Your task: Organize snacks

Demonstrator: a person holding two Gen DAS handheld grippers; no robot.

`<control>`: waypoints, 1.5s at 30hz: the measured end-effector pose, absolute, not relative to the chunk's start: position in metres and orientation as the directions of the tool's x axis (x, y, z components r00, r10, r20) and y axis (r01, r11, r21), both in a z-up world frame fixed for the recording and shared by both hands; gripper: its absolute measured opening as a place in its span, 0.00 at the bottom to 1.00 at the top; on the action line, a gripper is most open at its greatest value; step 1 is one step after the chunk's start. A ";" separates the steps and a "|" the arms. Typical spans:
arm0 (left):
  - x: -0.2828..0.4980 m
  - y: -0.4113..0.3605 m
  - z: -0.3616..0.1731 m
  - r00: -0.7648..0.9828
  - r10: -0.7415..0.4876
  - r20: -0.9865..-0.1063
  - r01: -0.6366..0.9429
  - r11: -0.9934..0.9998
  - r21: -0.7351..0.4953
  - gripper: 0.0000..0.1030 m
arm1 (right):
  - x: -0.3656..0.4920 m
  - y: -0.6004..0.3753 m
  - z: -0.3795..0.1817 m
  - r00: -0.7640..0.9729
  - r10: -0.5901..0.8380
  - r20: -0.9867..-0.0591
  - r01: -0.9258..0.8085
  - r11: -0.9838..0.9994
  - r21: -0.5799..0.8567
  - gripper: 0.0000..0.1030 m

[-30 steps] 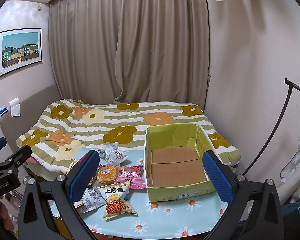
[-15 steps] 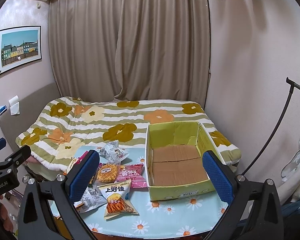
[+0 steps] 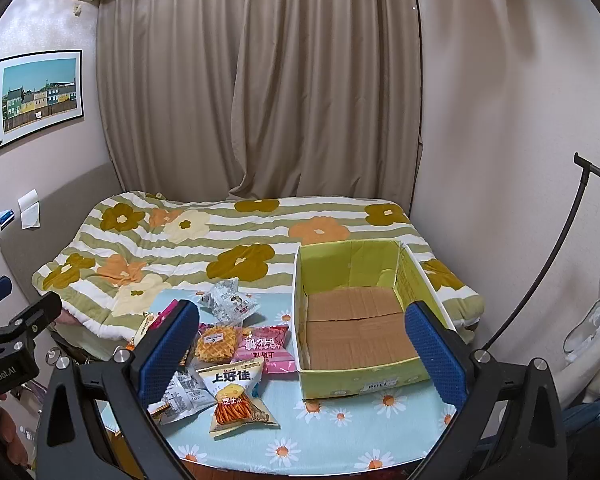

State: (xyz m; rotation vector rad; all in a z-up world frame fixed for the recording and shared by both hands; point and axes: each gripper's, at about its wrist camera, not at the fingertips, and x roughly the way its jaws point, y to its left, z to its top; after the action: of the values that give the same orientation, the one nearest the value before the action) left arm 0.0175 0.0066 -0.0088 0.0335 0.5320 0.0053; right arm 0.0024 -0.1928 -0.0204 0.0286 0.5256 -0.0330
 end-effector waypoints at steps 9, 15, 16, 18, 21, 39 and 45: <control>0.015 0.009 -0.008 0.860 0.021 -0.509 -0.002 0.999 0.038 1.00 | 0.004 -0.192 -0.019 0.864 -0.024 -0.503 0.039 0.999 0.019 0.99; 0.015 0.009 -0.007 0.860 0.020 -0.510 -0.001 0.999 0.037 1.00 | 0.004 -0.193 -0.019 0.864 -0.024 -0.504 0.039 0.999 0.019 0.99; 0.015 0.009 -0.007 0.860 0.020 -0.510 -0.001 0.999 0.037 1.00 | 0.004 -0.193 -0.019 0.864 -0.024 -0.503 0.039 0.999 0.019 0.99; 0.015 0.008 -0.007 0.860 0.021 -0.509 -0.002 0.999 0.038 1.00 | 0.003 -0.193 -0.019 0.864 -0.023 -0.503 0.039 0.999 0.020 0.99; 0.015 0.008 -0.008 0.860 0.020 -0.510 -0.002 0.999 0.037 1.00 | 0.004 -0.193 -0.019 0.864 -0.024 -0.503 0.039 0.999 0.020 0.99; 0.013 0.008 -0.006 0.860 0.029 -0.510 -0.006 0.999 0.046 1.00 | 0.002 -0.192 -0.019 0.860 -0.019 -0.510 0.037 0.999 0.026 0.99; 0.017 0.028 -0.003 0.840 0.039 -0.541 -0.024 0.999 0.034 1.00 | 0.004 -0.186 -0.017 0.841 -0.004 -0.542 0.025 0.999 0.031 0.99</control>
State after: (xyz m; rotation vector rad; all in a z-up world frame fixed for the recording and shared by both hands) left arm 0.0173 0.0276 -0.0027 0.0262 0.5728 0.0336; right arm 0.0040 -0.1856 -0.0170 0.0370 0.5724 -0.0150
